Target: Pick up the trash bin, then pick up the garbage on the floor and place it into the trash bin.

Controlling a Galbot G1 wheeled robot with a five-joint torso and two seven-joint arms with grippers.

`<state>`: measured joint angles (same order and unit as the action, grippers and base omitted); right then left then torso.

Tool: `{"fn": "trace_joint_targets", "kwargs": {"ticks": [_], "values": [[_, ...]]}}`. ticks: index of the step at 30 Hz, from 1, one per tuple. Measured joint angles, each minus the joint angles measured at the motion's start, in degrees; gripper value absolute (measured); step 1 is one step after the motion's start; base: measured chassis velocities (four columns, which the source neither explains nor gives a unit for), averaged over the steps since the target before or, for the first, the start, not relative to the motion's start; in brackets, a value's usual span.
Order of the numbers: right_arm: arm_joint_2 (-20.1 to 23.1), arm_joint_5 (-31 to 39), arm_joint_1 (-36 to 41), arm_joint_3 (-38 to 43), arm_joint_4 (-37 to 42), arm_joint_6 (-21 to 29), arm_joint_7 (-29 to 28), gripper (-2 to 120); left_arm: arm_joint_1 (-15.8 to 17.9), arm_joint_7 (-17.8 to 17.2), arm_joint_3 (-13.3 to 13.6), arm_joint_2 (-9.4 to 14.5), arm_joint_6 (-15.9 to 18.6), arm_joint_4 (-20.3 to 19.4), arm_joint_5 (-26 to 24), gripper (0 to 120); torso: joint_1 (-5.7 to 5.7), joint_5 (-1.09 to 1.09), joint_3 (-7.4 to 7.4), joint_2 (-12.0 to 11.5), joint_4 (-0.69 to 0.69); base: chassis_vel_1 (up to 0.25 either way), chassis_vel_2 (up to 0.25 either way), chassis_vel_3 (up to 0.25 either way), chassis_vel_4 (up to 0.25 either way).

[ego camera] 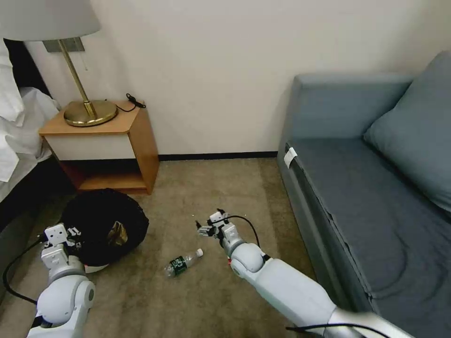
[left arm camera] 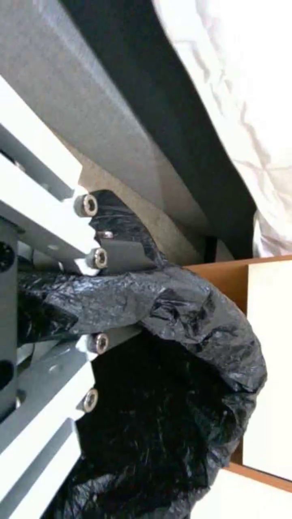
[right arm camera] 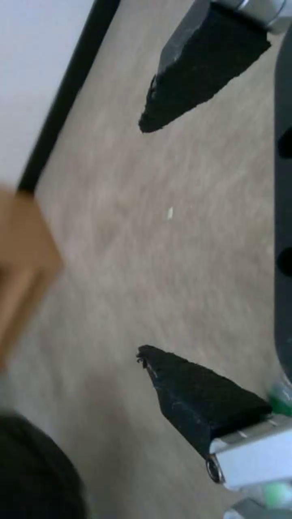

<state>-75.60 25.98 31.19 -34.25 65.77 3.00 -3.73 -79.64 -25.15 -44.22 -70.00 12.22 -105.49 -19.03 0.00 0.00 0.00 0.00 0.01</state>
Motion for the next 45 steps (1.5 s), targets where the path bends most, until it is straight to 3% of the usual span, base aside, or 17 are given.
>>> {"fn": "trace_joint_targets", "kwargs": {"ticks": [6, 8, 9, 12, 16, 21, 24, 31, 37, 45], "values": [[0.1, -0.2, -4.8, -5.1, -4.2, -2.2, 8.2, 100, 0.0, 0.3, 0.0, 0.4, 0.0, -0.3, 0.7, 4, 0.0, 0.0, 0.0, 0.0, 0.0, 0.0, 0.0, 0.0, 0.0], [-0.3, -0.7, -10.1, -9.9, -8.9, -5.7, 16.6, 100, -0.3, 0.7, -0.1, 0.5, -0.2, -0.5, 1.8, 4, 0.0, 0.0, 0.0, 0.0, -0.02, 0.0, 0.0, 0.0, 0.0], [-0.3, -0.7, -10.1, -9.9, -8.9, -5.7, 16.6, 100, -0.3, 0.7, -0.1, 0.5, -0.2, -0.5, 1.8, 4, 0.0, 0.0, 0.0, 0.0, -0.02, 0.0, 0.0, 0.0, 0.0], [-2.6, -5.1, -14.8, -11.9, -16.6, -10.7, 28.1, 100, -0.7, 0.9, -0.2, 0.1, -0.4, -0.9, 2.9, 4, 0.0, 0.0, 0.0, 0.0, 0.0, 0.0, 0.0, 0.0, 0.0], [-4.6, -8.0, -16.5, -11.9, -21.8, -11.5, 34.9, 100, -1.2, 0.9, -0.3, -0.1, -0.5, -1.5, 3.1, 4, -0.01, -0.01, 0.0, 0.0, -0.01, 0.0, 0.0, 0.0, 0.0], [-5.8, -9.3, -16.9, -11.9, -24.5, -11.9, 39.2, 100, -1.3, 1.1, -0.3, -0.1, -0.5, -1.6, 3.4, 4, -0.01, 0.0, 0.0, 0.0, -0.02, 0.0, 0.0, 0.0, 0.0], [-8.4, -12.3, -17.9, -11.7, -30.2, -13.8, 45.8, 100, -1.4, 1.1, 0.0, -0.1, -0.8, -1.3, 4.3, 4, 0.0, 0.0, 0.0, 0.0, -0.02, 0.0, 0.0, 0.0, 0.0], [-16.3, -18.8, -18.5, -8.2, -41.6, -18.3, 50.9, 100, -1.6, 1.1, 0.7, -1.2, -1.2, -1.8, 5.8, 4, 0.0, 0.01, 0.0, 0.0, 0.03, 0.0, 0.0, 0.0, 0.0], [-16.9, -24.4, -19.1, -4.6, -50.9, -21.2, 52.7, 100, -2.0, 0.8, 0.4, -1.3, -1.1, -3.4, 5.9, 4, 0.0, 0.0, 0.0, 0.0, -0.04, 0.0, 0.0, 0.0, 0.0], [-16.8, -24.8, -18.9, -5.8, -52.4, -21.5, 50.0, 100, -2.1, 0.6, 0.5, -1.9, -0.5, -4.9, 6.3, 4, -0.01, 0.0, 0.0, 0.0, -0.01, 0.0, 0.0, 0.0, 0.0]]}}
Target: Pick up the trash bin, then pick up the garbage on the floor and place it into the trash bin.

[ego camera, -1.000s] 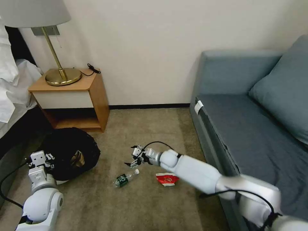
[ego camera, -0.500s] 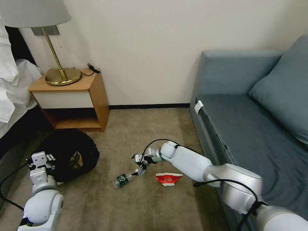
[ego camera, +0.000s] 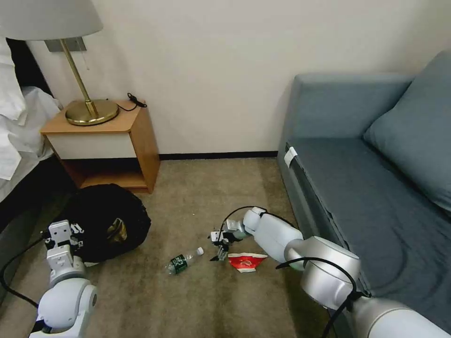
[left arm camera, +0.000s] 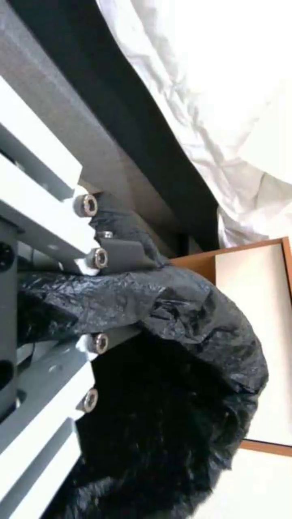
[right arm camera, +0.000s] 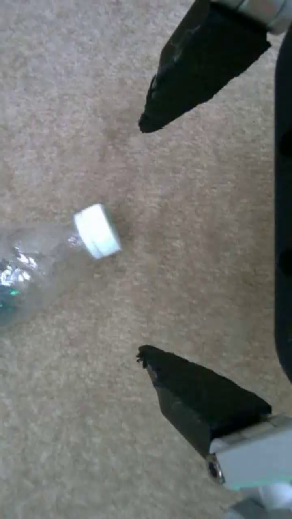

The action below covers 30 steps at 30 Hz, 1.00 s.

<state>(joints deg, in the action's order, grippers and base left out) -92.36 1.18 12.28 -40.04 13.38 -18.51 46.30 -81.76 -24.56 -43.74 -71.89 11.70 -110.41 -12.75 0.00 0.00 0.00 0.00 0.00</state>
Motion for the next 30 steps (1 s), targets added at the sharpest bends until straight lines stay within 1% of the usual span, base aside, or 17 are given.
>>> {"fn": "trace_joint_targets", "kwargs": {"ticks": [5, 10, 12, 14, 15, 18, 19, 20, 22, 23, 24, 25, 26, 27, 29, 30], "values": [[0.0, 1.4, 0.1, 0.2, 2.1, 0.1, -1.1, 100, -0.1, 0.0, -0.5, 0.3, 0.1, -1.0, 0.0, 4, 0.0, 0.01, 0.0, 0.0, 0.0, 0.0, 0.0, 0.0, 0.0], [0.1, 2.6, -0.3, 0.4, 5.5, 0.0, -1.6, 100, -0.6, 0.0, -1.6, 2.3, 0.2, -1.0, -0.3, 4, 0.0, 0.0, 0.0, 0.0, -0.01, 0.0, 0.0, 0.0, 0.0], [0.1, 3.2, -0.3, 0.1, 6.6, 0.0, -1.7, 100, -0.6, 0.0, -2.0, 2.7, 0.2, -0.8, -0.4, 4, 0.0, 0.0, 0.0, 0.0, -0.01, 0.0, 0.0, 0.0, 0.0], [0.2, 5.6, -0.4, -2.5, 10.1, 0.6, -2.3, 100, -0.7, 0.1, -3.0, 3.7, 0.2, 0.1, -0.4, 4, 0.0, -0.01, 0.0, 0.0, -0.01, 0.0, 0.0, 0.0, 0.0], [0.2, 5.6, -0.4, -2.5, 10.1, 0.6, -2.3, 100, -0.7, 0.1, -3.0, 3.7, 0.2, 0.1, -0.4, 4, 0.0, -0.01, 0.0, 0.0, -0.01, 0.0, 0.0, 0.0, 0.0], [0.1, 8.6, -0.8, -6.4, 14.2, 1.8, -3.3, 100, -1.3, 0.2, -4.4, 5.3, 0.2, 1.7, -0.4, 4, 0.0, -0.01, 0.0, 0.0, 0.02, 0.0, 0.0, 0.0, 0.0], [0.1, 9.0, -1.0, -7.0, 14.4, 1.9, -3.5, 100, -1.4, 0.2, -4.9, 6.0, 0.2, 2.2, -0.3, 4, 0.0, -0.01, 0.0, 0.0, 0.02, 0.0, 0.0, 0.0, 0.0], [0.1, 9.0, -1.0, -7.0, 14.4, 1.9, -3.5, 100, -1.4, 0.2, -4.9, 6.0, 0.2, 2.2, -0.3, 4, 0.0, -0.01, 0.0, 0.0, 0.02, 0.0, 0.0, 0.0, 0.0], [0.2, 9.3, -1.4, -7.9, 13.5, 1.8, -3.8, 100, -1.5, 0.2, -6.0, 7.5, 0.4, 3.3, 0.0, 4, 0.0, 0.0, 0.0, 0.0, 0.01, 0.0, 0.0, 0.0, 0.0], [0.2, 9.3, -1.4, -7.9, 13.5, 1.8, -3.8, 100, -1.5, 0.2, -6.0, 7.5, 0.4, 3.3, 0.0, 4, 0.0, 0.0, 0.0, 0.0, 0.01, 0.0, 0.0, 0.0, 0.0], [0.2, 9.3, -1.7, -8.2, 12.4, 1.6, -4.0, 100, -1.4, 0.2, -6.5, 8.1, 0.5, 4.0, 0.3, 4, 0.0, 0.0, 0.0, 0.0, 0.0, 0.0, 0.0, 0.0, 0.0], [0.2, 9.6, -2.1, -9.0, 11.8, 1.5, -4.3, 100, -1.4, 0.2, -6.9, 8.8, 0.7, 4.9, 0.5, 4, 0.0, -0.02, 0.0, 0.0, -0.04, 0.0, 0.0, 0.0, 0.0], [0.2, 10.0, -2.4, -9.8, 11.6, 1.5, -4.5, 100, -1.4, 0.2, -7.2, 9.3, 0.8, 5.5, 0.6, 4, 0.0, -0.01, 0.0, 0.0, -0.03, 0.0, 0.0, 0.0, 0.0], [0.2, 10.0, -2.4, -9.8, 11.6, 1.5, -4.5, 100, -1.4, 0.2, -7.2, 9.3, 0.8, 5.5, 0.6, 4, 0.0, -0.01, 0.0, 0.0, -0.03, 0.0, 0.0, 0.0, 0.0], [0.2, 10.3, -2.8, -11.2, 10.7, 1.5, -4.6, 100, -1.5, 0.2, -7.9, 10.4, 0.8, 6.6, 0.6, 4, 0.0, 0.0, 0.01, 0.0, 0.0, 0.0, 0.0, 0.0, 0.0], [0.2, 10.3, -2.8, -11.2, 10.7, 1.5, -4.6, 100, -1.5, 0.2, -7.9, 10.4, 0.8, 6.6, 0.6, 4, 0.0, 0.0, 0.01, 0.0, 0.0, 0.0, 0.0, 0.0, 0.0]]}}
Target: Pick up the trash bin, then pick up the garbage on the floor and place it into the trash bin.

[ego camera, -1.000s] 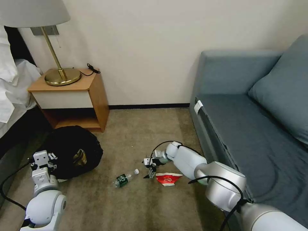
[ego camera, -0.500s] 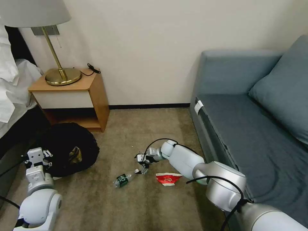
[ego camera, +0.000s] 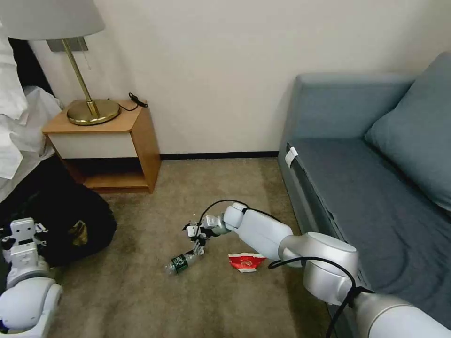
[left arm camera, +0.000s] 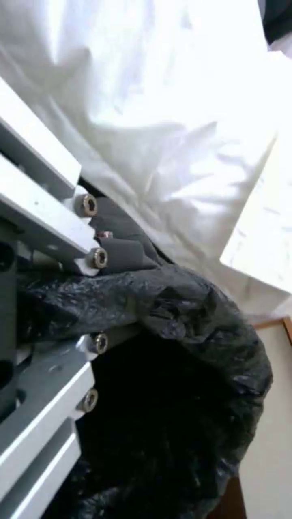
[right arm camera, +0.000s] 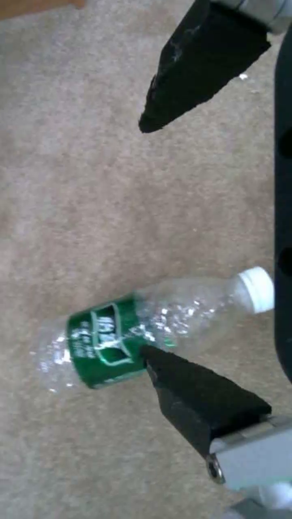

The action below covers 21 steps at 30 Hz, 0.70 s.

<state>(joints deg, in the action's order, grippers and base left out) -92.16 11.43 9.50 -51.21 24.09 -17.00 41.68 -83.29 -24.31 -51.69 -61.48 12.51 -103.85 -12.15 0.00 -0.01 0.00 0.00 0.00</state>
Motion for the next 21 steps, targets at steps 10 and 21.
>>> {"fn": "trace_joint_targets", "kwargs": {"ticks": [10, 21], "values": [[0.0, 0.3, 1.1, -1.0, -1.4, -1.6, -1.1, 100, 0.3, 0.3, -0.1, 1.0, 0.0, 2.2, 0.0, 4, 0.0, 0.0, 0.0, 0.0, -0.01, 0.0, 0.0, 0.0, 0.0], [0.0, 5.9, 2.0, -7.5, 2.1, 0.6, -3.3, 100, -0.1, 0.4, 0.3, 0.2, 0.0, 0.8, 0.0, 4, 0.0, 0.01, 0.0, 0.0, -0.01, 0.0, 0.0, 0.0, 0.0]]}}
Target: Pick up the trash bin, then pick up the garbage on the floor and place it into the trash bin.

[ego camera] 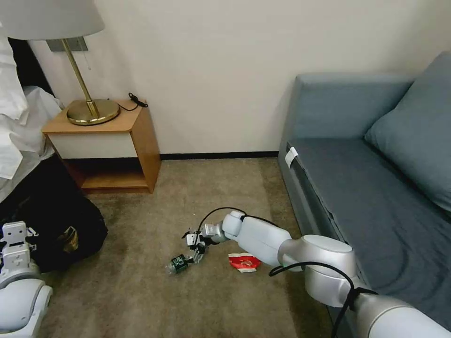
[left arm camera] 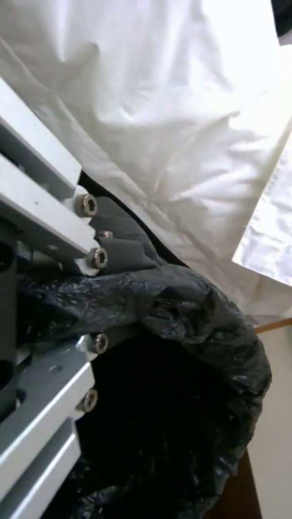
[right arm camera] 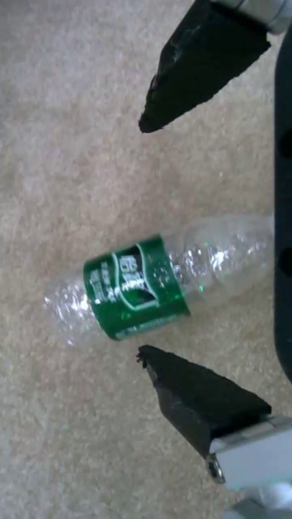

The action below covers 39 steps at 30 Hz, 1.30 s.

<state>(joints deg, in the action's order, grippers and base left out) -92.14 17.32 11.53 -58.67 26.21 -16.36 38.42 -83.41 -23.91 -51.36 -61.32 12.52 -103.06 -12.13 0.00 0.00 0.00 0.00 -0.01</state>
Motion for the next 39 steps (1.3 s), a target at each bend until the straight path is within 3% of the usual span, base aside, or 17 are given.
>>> {"fn": "trace_joint_targets", "kwargs": {"ticks": [32, 39], "values": [[0.0, 2.1, 3.0, -3.7, -2.0, 1.9, -2.4, 100, -1.6, -0.2, 1.0, -3.3, -1.7, -2.3, 1.3, 4, 0.0, 0.0, 0.0, 0.0, 0.0, 0.0, 0.0, 0.0, 0.0], [0.0, 2.2, 3.2, -4.1, -1.6, 2.3, -2.1, 81, -2.6, -0.2, 0.1, -3.5, -1.7, -3.6, 1.3, 4, 0.0, 0.0, 0.0, 0.0, 0.01, 0.0, 0.0, 0.0, 0.0]]}}
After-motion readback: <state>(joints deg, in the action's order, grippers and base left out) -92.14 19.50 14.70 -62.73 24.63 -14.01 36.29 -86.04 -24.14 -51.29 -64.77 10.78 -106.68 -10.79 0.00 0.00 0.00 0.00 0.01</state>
